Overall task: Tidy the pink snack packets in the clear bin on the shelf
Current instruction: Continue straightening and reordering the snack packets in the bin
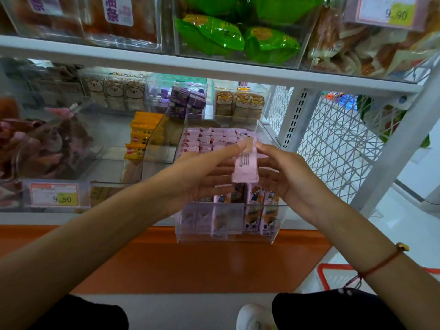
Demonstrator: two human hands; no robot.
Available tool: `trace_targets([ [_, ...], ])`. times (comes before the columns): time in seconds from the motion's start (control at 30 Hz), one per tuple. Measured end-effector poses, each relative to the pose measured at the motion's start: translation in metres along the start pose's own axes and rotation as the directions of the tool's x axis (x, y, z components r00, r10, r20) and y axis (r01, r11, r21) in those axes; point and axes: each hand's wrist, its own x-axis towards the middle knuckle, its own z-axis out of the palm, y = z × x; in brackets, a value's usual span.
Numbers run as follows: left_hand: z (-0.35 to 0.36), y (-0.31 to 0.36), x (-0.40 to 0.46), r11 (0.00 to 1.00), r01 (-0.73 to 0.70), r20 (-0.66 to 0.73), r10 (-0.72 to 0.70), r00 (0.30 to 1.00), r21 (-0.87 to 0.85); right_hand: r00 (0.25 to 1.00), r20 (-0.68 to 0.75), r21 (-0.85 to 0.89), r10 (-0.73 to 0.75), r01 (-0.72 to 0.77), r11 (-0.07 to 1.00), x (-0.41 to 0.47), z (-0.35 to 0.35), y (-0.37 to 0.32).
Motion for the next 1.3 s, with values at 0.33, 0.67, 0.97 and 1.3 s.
trace_targets([
  [0.33, -0.009, -0.004, 0.0, 0.756, -0.541, 0.032, 0.571, 0.82, 0.368, 0.877, 0.179, -0.081, -0.447, 0.466, 0.881, -0.009, -0.004, 0.001],
  [0.67, -0.008, -0.011, 0.002, 0.76, -0.582, 0.107, 0.579, 0.808, 0.288, 0.8, 0.189, -0.308, -0.57, 0.6, 0.739, -0.015, 0.001, -0.001],
  [0.97, -0.007, -0.008, -0.001, 0.528, -0.564, 0.031, 0.712, 0.702, 0.635, 0.863, 0.017, -0.337, -0.505, 0.481, 0.81, -0.015, 0.004, -0.005],
  [1.3, -0.011, -0.003, -0.001, 0.656, -0.495, 0.041, 0.579, 0.814, 0.57, 0.928, 0.136, -0.26, -0.346, 0.37, 0.892, -0.01, -0.013, -0.003],
])
